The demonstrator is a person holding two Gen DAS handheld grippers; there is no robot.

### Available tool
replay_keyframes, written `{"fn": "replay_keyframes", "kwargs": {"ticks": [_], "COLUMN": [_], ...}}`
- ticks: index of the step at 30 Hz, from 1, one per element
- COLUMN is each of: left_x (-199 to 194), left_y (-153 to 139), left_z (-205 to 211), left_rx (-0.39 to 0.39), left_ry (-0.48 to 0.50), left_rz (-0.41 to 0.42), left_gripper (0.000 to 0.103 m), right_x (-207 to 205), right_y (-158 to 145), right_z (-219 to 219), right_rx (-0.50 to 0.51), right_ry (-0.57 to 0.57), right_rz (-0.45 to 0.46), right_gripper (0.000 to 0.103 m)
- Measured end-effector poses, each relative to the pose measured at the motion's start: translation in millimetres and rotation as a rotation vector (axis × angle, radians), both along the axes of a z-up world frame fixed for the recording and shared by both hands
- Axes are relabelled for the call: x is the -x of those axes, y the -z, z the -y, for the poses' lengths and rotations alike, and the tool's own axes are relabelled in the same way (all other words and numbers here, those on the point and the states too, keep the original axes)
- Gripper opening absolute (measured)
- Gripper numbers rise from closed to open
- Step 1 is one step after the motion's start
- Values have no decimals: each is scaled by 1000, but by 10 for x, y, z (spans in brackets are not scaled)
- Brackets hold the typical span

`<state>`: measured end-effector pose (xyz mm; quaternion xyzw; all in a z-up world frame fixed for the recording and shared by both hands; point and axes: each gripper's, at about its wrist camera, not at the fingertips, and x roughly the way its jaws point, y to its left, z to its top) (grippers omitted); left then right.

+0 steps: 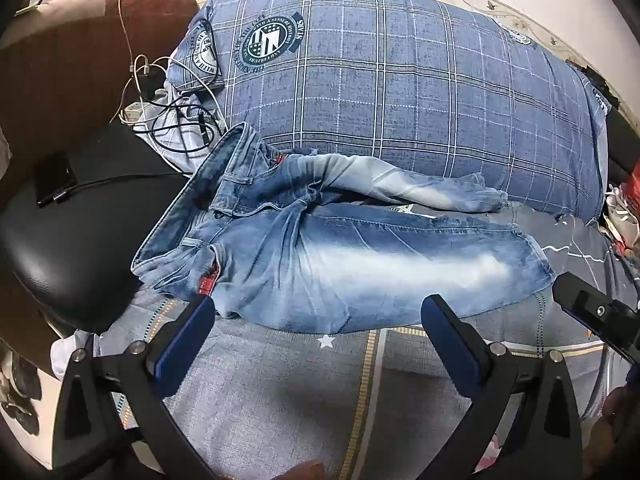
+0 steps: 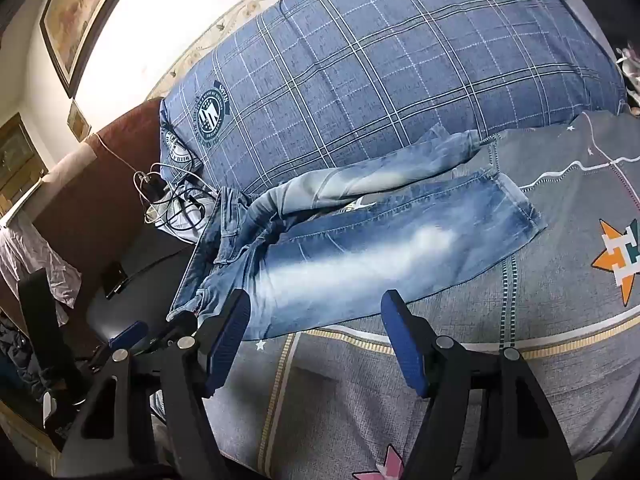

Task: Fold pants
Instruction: 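Move both grippers toward the light-blue jeans lying on the bed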

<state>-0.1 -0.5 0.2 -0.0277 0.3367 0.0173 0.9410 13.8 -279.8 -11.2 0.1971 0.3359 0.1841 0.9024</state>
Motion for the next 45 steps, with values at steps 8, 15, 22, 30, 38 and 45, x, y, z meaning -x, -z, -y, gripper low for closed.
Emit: {"fn": "replay_keyframes", "kwargs": {"ticks": [8,15,22,30,38,45], "left_x": [3,-73,-209,-175,23,21], "left_y": [1,95,311,365,245,230], "left_z": [27,40,-52,-150,-270,-179], "left_rx": [1,-25,39,79,137,120], "left_ry": [-1,-11,-31,-62,-118,-93], "left_rz": [-1,-18,-121,-146,-76,-61], "left_gripper": [103,103,103,103,103,103], "right_x": [4,-85,-185,-266,-108,-76], "right_y": [-2,106,264,523,478,405], "right_z": [32,7,44,111,192,266], "right_rx": [-10,7,-11,-45,-58,-67], "right_ry": [-1,1,17,38,71,69], "right_rz": [-12,-32,-97,-222,-210,-187], "right_gripper": [69,70,70,70,70,70]}}
